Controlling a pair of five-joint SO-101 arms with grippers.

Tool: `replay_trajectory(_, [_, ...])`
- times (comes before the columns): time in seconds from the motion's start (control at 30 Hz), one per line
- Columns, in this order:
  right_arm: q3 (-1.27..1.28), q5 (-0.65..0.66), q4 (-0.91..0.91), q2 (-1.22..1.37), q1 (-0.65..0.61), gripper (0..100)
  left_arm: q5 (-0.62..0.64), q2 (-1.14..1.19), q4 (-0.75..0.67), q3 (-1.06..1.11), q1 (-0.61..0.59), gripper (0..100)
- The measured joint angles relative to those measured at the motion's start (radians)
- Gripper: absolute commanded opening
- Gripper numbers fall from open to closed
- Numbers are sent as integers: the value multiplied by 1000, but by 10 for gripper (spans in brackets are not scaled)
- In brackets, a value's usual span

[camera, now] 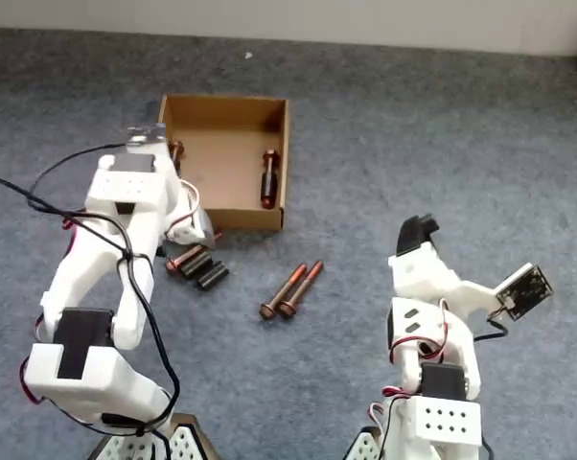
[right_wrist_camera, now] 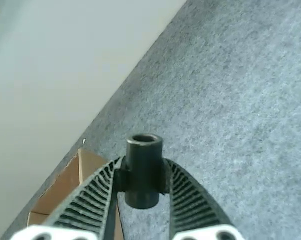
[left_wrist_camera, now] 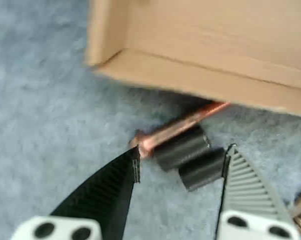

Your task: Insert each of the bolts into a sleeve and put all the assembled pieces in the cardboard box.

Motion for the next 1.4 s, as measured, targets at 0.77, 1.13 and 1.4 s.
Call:
replay_trajectory(0.77, [0,3,0,0,-2,5,-255,370,-75,-267,133,142])
replay_trajectory(1.13, [0,3,0,0,-3,5,-261,500,157,-496,138,5])
replay_trajectory(1.4, [0,3,0,0,-3,5,-253,227,161,-336,132,7])
